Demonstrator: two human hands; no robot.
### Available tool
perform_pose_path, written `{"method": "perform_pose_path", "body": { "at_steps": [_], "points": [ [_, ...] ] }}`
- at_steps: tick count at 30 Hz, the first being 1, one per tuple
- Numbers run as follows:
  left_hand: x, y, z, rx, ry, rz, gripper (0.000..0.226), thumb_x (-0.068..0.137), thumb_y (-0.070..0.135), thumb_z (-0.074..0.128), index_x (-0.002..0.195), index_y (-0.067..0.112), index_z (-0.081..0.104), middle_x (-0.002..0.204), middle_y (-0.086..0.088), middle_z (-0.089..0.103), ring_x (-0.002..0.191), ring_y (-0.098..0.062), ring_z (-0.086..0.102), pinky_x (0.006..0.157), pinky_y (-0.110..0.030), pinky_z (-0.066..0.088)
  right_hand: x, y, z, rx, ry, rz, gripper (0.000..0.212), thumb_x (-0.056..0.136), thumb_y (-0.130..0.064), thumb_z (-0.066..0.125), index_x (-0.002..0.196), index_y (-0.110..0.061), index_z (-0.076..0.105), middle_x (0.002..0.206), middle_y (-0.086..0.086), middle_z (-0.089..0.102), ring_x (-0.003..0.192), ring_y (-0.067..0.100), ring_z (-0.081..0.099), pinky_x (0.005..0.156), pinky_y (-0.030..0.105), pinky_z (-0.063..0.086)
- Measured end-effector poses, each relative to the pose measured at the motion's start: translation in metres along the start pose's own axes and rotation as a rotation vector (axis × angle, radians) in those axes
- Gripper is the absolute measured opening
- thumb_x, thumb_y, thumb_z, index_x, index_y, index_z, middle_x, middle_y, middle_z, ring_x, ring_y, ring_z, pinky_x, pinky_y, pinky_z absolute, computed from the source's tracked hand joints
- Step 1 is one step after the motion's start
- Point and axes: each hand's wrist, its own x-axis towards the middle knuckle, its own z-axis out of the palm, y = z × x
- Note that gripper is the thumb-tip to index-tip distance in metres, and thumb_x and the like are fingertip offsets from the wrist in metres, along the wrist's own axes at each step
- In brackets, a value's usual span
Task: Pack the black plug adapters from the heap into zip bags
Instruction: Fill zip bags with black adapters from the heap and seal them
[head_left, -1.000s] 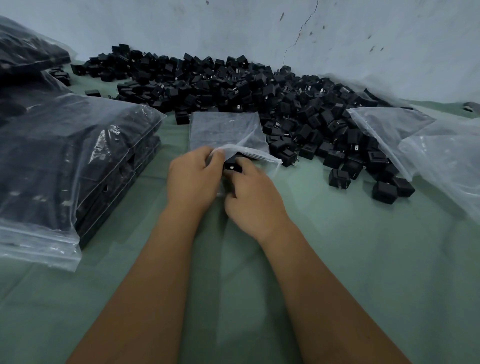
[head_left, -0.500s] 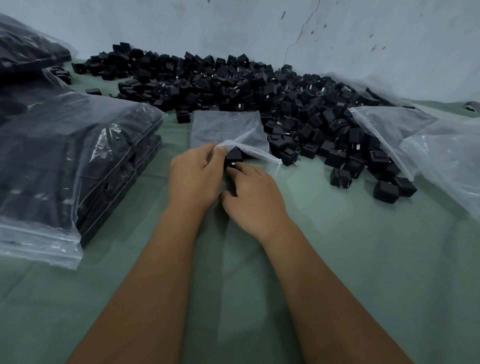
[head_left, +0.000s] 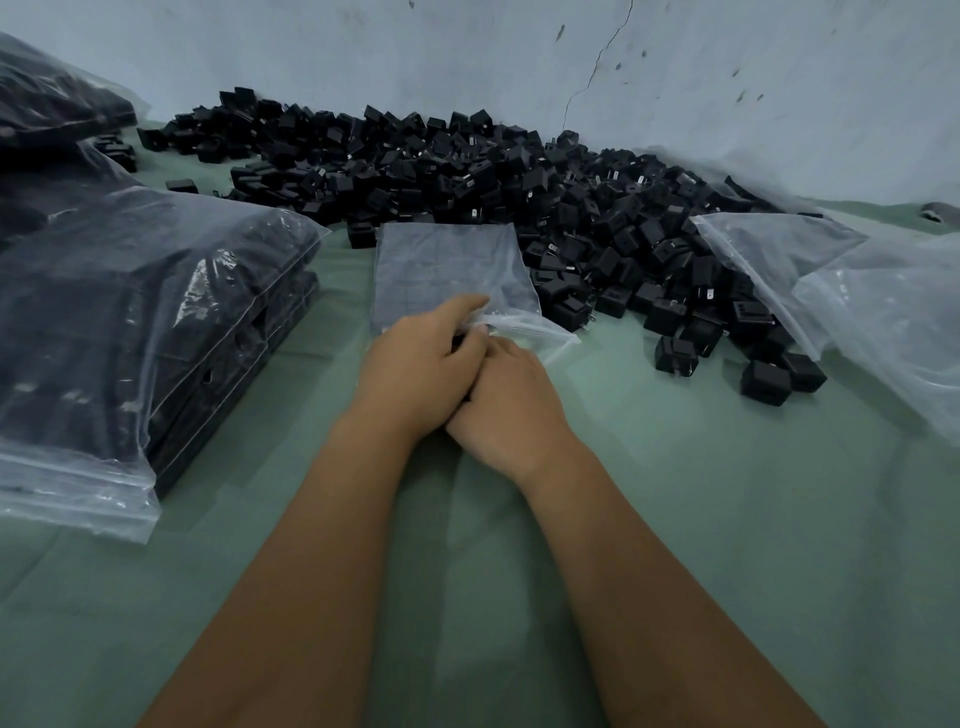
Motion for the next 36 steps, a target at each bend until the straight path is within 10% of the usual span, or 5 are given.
{"method": "perform_pose_path", "body": {
  "at_steps": [6, 11, 18, 23, 36],
  "points": [
    [-0.001, -0.001, -0.002, -0.131, -0.039, -0.035, 0.031, 0.099, 0.029, 0.046, 0.124, 0.027, 0.064, 0.107, 0.007, 0.07, 0.1, -0.013, 0.062, 0.089, -0.039, 0.05, 0.001, 0.002, -0.003, -0.042, 0.058, -0.04, 0.041, 0.076, -0.019, 0.055, 0.116, -0.016, 0.061, 0.109, 0.002, 0.063, 0.104, 0.021, 0.052, 0.088, 0.03, 0.04],
    [-0.001, -0.001, -0.002, -0.276, -0.028, -0.089, 0.036, 0.099, 0.038, 0.036, 0.105, 0.019, 0.066, 0.093, 0.002, 0.07, 0.092, -0.02, 0.062, 0.086, -0.048, 0.048, -0.002, 0.001, -0.026, -0.006, 0.583, -0.049, 0.024, 0.078, -0.014, 0.044, 0.066, -0.009, 0.064, 0.065, 0.003, 0.06, 0.061, 0.02, 0.053, 0.051, 0.025, 0.033],
    [0.002, -0.009, 0.003, -0.214, -0.051, -0.055, 0.027, 0.103, 0.034, 0.041, 0.109, 0.028, 0.066, 0.097, 0.01, 0.066, 0.092, -0.01, 0.057, 0.079, -0.031, 0.044, -0.009, 0.069, -0.06, -0.002, 0.864, 0.7, 0.034, 0.073, -0.015, 0.048, 0.1, -0.019, 0.068, 0.12, 0.006, 0.054, 0.113, 0.029, 0.044, 0.093, 0.036, 0.029],
    [0.004, -0.01, 0.004, -0.187, -0.046, -0.019, 0.023, 0.101, 0.03, 0.044, 0.107, 0.027, 0.067, 0.099, 0.01, 0.064, 0.093, -0.011, 0.055, 0.085, -0.037, 0.046, -0.015, 0.098, -0.067, 0.011, 0.52, 1.159, 0.054, 0.082, -0.028, 0.051, 0.134, -0.02, 0.042, 0.156, 0.014, 0.006, 0.143, 0.034, 0.003, 0.112, 0.05, 0.008],
    [0.004, -0.012, 0.006, -0.129, -0.055, -0.012, 0.025, 0.1, 0.026, 0.048, 0.119, 0.025, 0.064, 0.113, 0.006, 0.062, 0.109, -0.015, 0.052, 0.098, -0.039, 0.041, -0.006, 0.076, -0.032, -0.116, 0.254, 0.609, 0.038, 0.082, -0.037, 0.057, 0.118, -0.026, 0.06, 0.148, 0.003, 0.033, 0.136, 0.026, 0.021, 0.108, 0.039, 0.021]
  ]
}}
